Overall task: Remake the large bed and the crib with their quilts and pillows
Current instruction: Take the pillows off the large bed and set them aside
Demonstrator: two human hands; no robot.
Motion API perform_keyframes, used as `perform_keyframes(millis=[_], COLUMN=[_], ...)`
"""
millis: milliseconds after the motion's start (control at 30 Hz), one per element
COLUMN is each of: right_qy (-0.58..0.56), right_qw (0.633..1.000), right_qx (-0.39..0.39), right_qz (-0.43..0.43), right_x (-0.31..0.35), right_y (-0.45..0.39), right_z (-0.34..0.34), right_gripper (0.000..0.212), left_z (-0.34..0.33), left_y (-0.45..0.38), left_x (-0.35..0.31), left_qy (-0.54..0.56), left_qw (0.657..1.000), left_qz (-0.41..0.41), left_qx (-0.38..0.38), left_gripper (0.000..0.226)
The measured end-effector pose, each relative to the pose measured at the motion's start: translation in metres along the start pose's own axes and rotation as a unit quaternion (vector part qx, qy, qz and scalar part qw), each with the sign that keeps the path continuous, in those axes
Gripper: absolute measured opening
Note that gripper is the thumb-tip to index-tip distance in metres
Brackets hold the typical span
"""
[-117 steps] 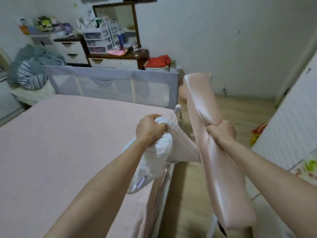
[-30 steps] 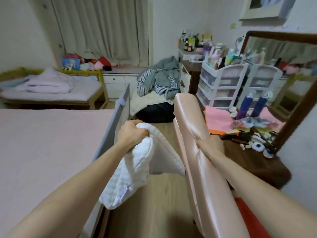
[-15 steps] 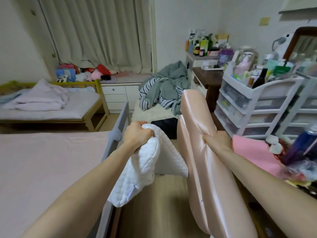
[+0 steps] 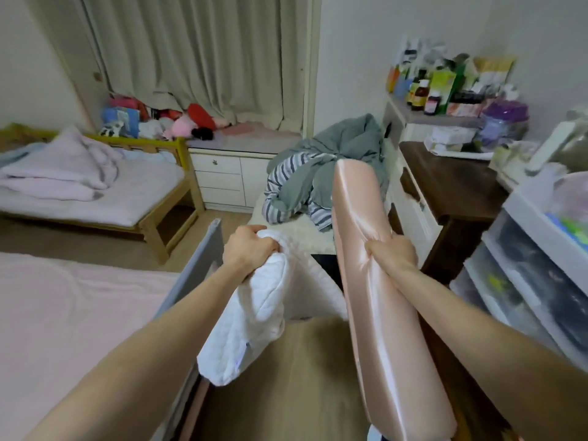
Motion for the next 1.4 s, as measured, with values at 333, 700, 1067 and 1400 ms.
perform_keyframes(millis=[333, 700, 1067, 1400], right_qy=[0.067, -0.001, -0.024, 0.024], right_qw=[0.996, 0.996, 0.982, 0.961], right_qx=[0.037, 0.065, 0.173, 0.247], right_qz=[0.037, 0.053, 0.07, 0.119], right_x=[0.102, 0.253, 0.367, 0.468], right_y=[-0.221, -0.432, -0.633, -0.714], right_z=[-0.117, -0.245, -0.417, -0.578], right_gripper=[0.049, 0.057, 0.043, 0.033], left_z=[0.024, 0.118, 0.187, 0.295], left_y=[-0.24, -0.482, -0.677, -0.799], left_x=[-0.016, -0.035, 0.008, 0.051], left_qy=[0.009, -0.026, 0.001, 0.019], left_qw=[0.999, 0.996, 0.974, 0.953], left_qz=[0.023, 0.042, 0.137, 0.161], left_qx=[-0.031, -0.078, -0.18, -0.256], left_gripper=[0.056, 0.038, 0.053, 0.058])
Point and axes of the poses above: each hand's wrist, its own y-axis away from the middle knuckle, its own z-axis out of the back of the hand, x = y × z, the point moved 10 cm from there along -y, towards the middle knuckle, and after that the axes turned 6 degrees about x, right-handed, at the moved point
